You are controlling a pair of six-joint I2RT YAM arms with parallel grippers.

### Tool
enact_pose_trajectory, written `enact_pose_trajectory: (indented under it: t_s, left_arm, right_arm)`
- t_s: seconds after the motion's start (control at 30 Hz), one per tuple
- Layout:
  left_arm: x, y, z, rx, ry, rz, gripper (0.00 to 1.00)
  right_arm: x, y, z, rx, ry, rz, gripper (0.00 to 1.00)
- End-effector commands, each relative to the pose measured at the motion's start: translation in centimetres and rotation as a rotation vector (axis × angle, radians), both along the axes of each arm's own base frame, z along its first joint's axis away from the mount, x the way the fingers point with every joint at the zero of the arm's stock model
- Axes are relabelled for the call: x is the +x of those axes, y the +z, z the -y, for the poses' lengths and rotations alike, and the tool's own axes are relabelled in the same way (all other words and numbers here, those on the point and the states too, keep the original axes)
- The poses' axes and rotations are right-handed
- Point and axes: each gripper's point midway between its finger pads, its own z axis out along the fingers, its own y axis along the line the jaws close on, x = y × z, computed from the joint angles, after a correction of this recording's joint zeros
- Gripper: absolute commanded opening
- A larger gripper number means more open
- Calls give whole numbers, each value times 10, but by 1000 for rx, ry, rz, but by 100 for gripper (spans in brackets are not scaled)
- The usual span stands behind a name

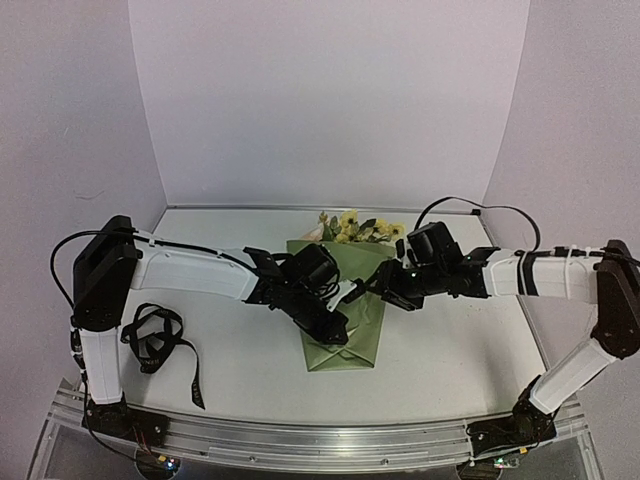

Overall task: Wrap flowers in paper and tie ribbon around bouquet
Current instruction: Fold the 2/3-folded wrapping paper at the center of the board.

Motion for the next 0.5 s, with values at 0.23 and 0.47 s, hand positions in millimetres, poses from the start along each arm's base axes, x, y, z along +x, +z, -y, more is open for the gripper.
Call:
enact_pose_trajectory:
  t_s: [0.23,0.47]
  left_arm:
    - [-1,19,7,-40,-18,34,0]
    - [-7,40,-4,-94,-5,54,38]
  right_arm:
    - [33,1,-16,14,-46,19,16]
    - [34,-9,-3,-45,-35,26,0]
